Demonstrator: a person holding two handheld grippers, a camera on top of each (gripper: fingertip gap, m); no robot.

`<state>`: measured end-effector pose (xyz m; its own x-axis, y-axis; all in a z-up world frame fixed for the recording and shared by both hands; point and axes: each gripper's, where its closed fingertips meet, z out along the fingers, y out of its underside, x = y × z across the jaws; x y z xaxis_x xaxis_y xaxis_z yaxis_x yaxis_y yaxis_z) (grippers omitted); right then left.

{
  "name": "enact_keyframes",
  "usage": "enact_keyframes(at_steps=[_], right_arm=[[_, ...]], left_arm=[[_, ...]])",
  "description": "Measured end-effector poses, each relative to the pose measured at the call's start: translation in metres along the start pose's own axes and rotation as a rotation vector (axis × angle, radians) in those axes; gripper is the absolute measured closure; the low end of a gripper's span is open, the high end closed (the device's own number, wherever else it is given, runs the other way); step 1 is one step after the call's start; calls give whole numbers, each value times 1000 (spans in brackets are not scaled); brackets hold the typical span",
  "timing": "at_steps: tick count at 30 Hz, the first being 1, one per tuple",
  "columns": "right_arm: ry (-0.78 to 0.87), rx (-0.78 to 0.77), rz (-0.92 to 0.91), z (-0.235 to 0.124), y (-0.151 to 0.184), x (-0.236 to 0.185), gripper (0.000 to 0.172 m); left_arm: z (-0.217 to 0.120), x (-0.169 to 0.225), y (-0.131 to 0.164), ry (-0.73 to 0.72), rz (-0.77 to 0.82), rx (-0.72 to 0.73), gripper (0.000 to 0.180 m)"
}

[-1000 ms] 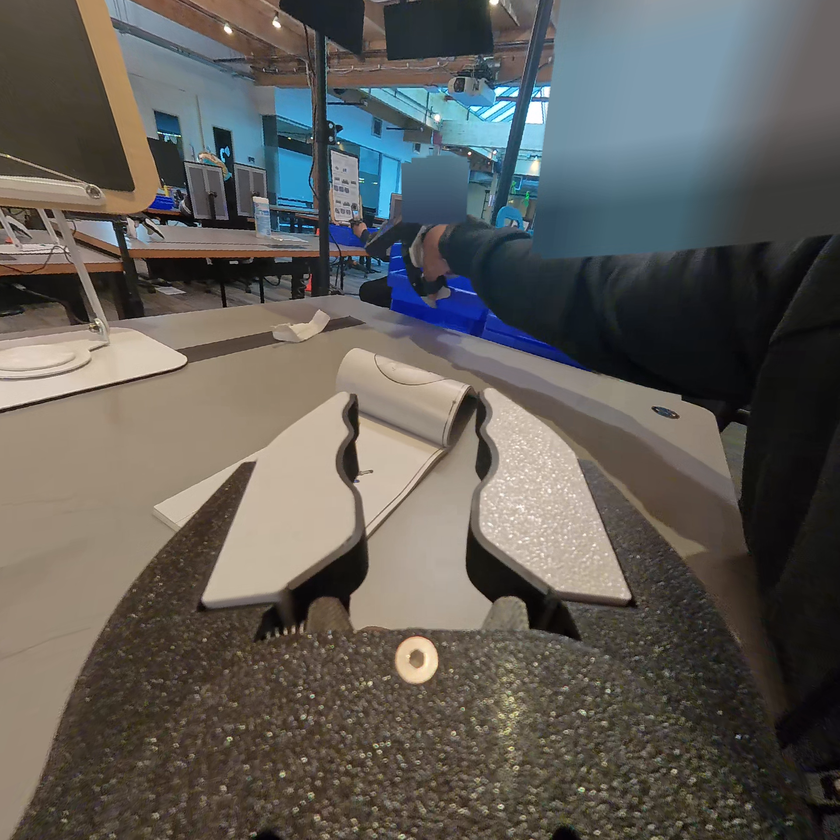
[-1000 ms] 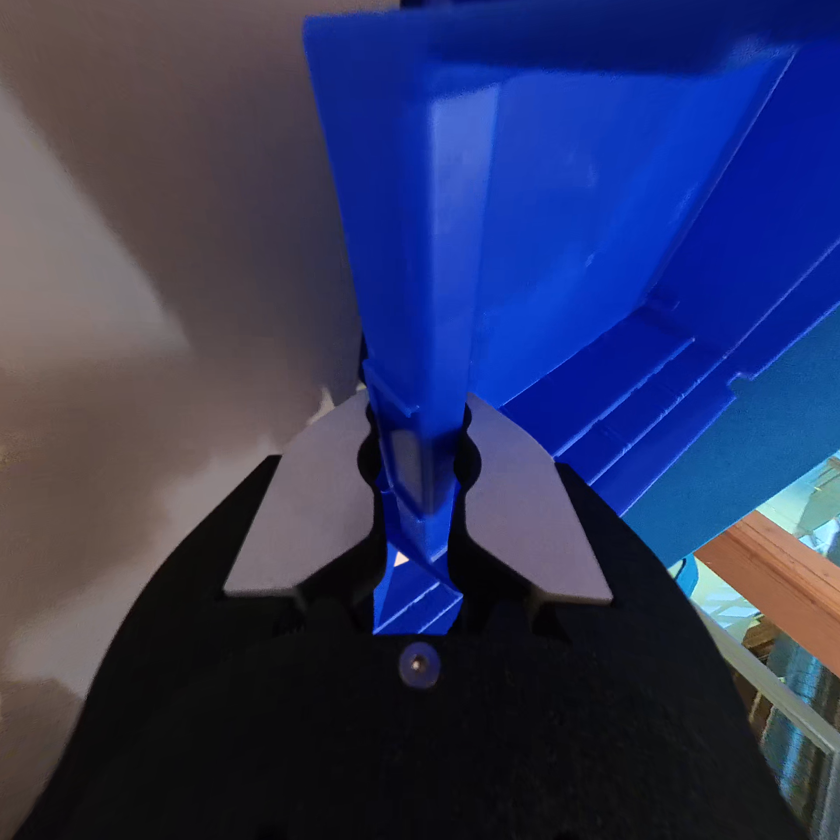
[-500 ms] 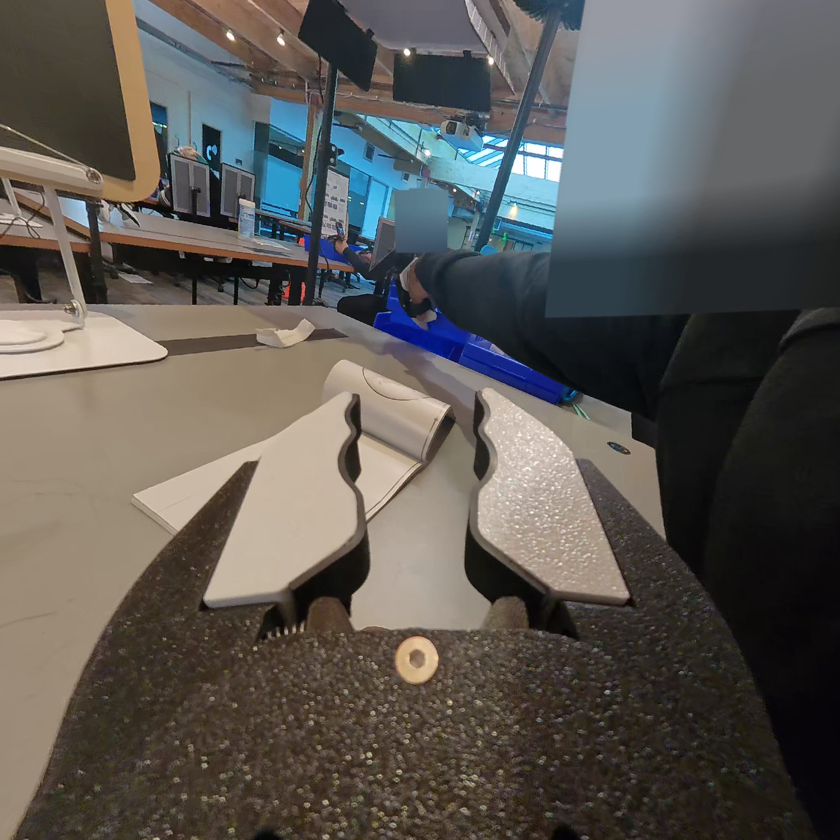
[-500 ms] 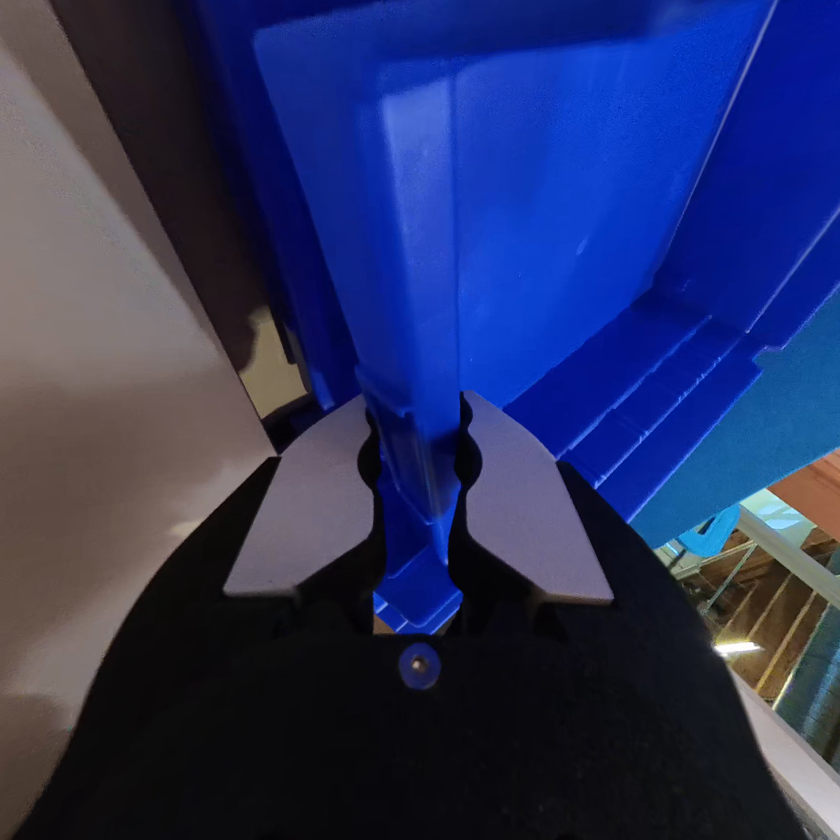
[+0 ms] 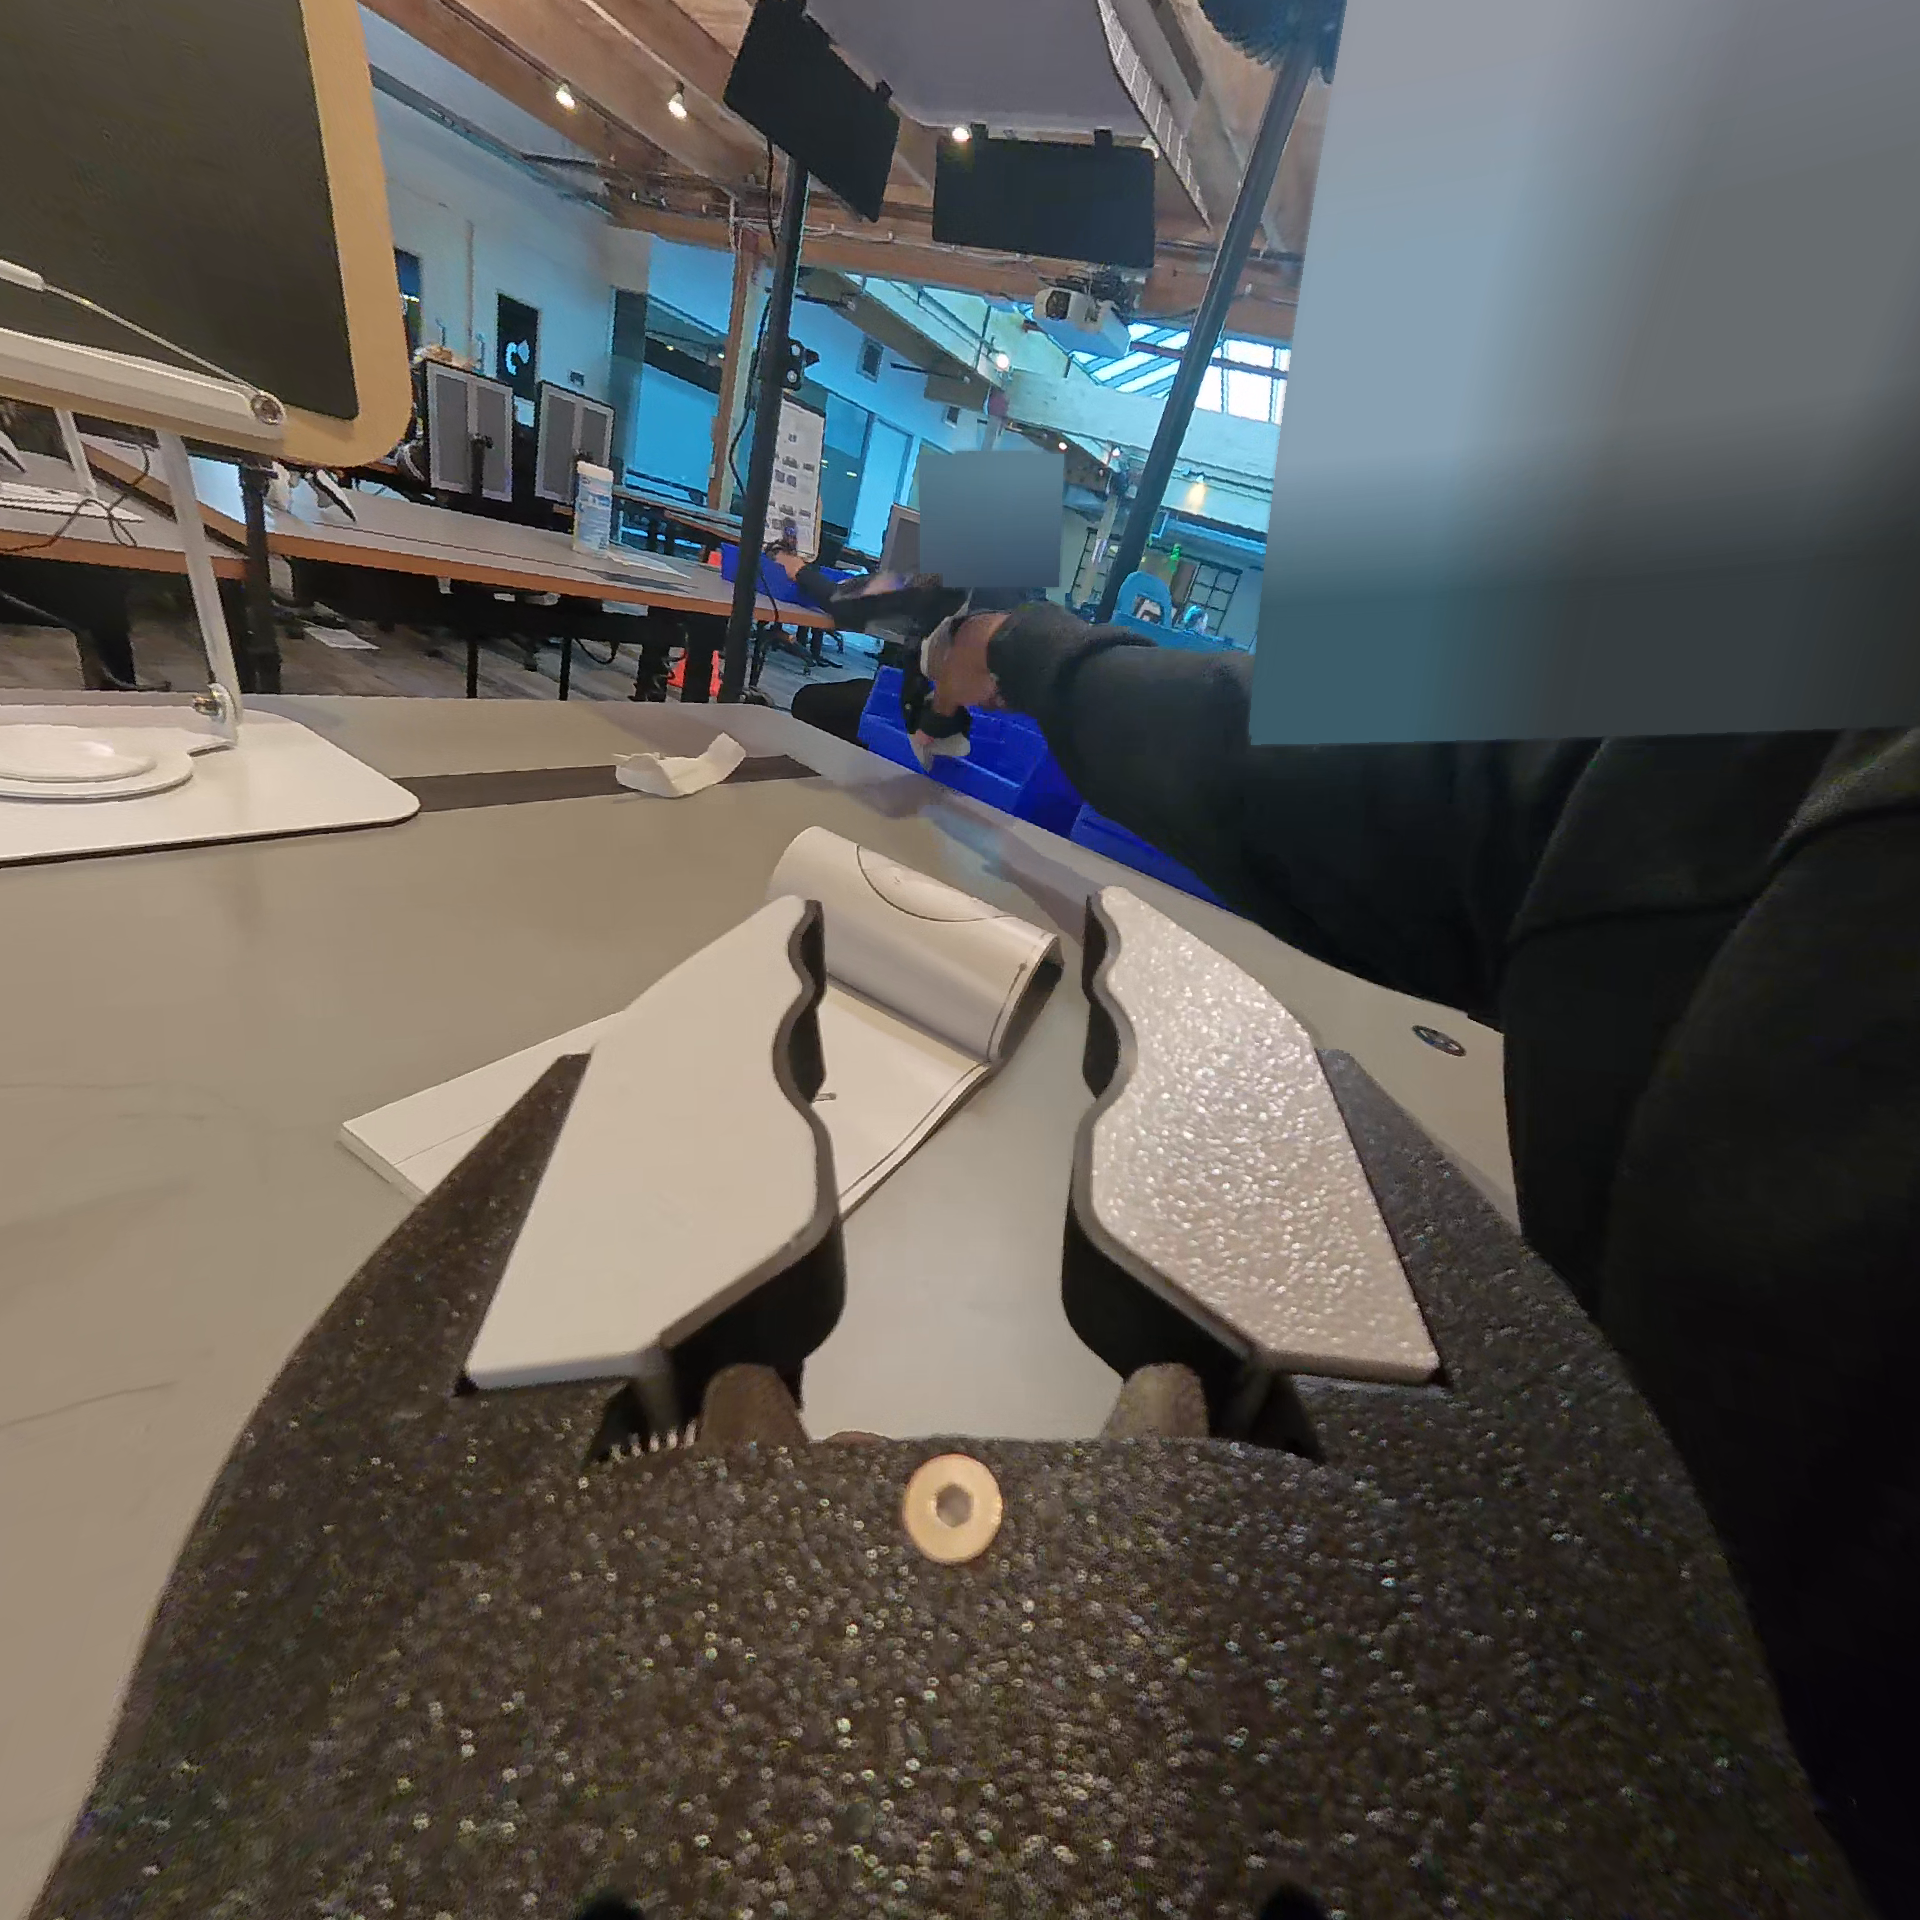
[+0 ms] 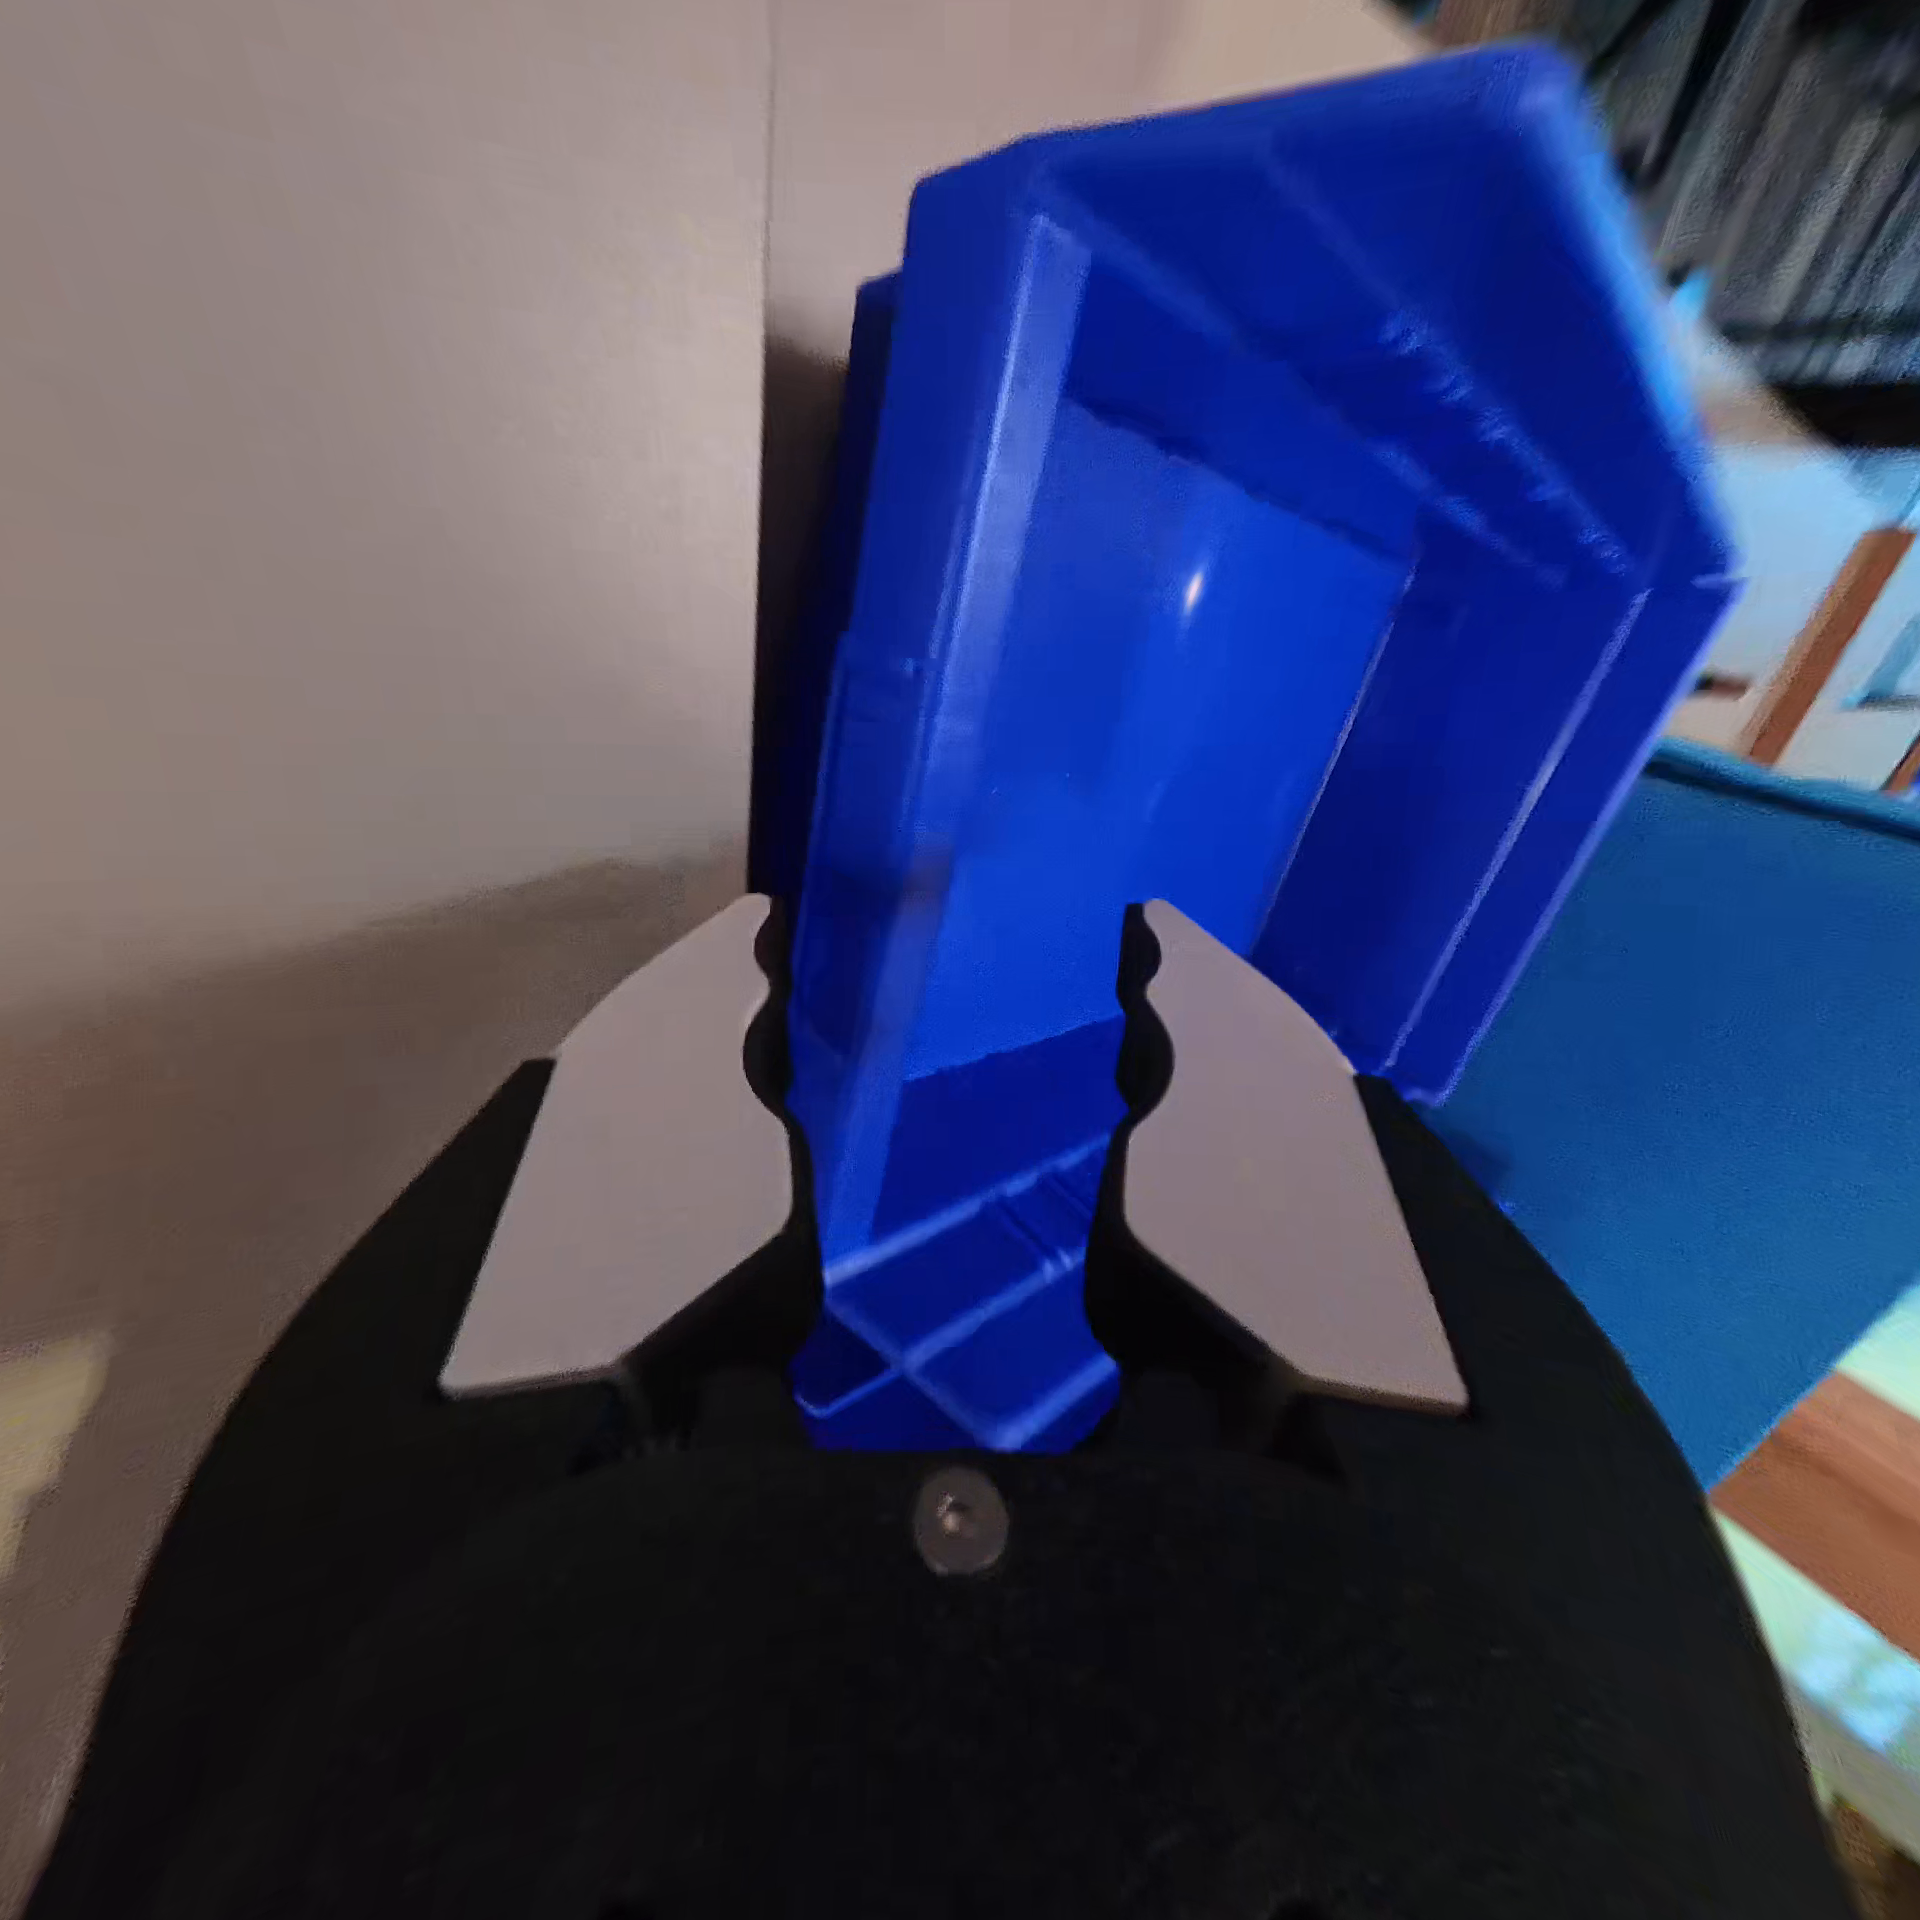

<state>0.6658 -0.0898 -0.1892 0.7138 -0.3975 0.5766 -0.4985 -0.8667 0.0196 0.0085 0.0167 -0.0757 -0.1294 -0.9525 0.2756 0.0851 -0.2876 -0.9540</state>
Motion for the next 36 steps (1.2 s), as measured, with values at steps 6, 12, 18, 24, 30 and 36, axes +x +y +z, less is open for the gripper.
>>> enact_keyframes(at_steps=[6,12,18,24,30,36], right_arm=[[-76,319,-130,-92,81,1,109],[-166,260,35,-86,273,45,108],[-404,386,440,-60,370,47,112],[-547,544,614,-47,376,49,108],[-412,639,373,-43,370,56,103],[42,616,-219,-50,392,91,103]], left_arm=[[2,17,0,57,14,-6,131],[4,31,-2,120,13,-16,131],[44,44,-17,193,134,-180,130],[157,86,-26,378,221,-463,127],[323,120,29,496,271,-669,126],[458,123,106,474,387,-868,121]])
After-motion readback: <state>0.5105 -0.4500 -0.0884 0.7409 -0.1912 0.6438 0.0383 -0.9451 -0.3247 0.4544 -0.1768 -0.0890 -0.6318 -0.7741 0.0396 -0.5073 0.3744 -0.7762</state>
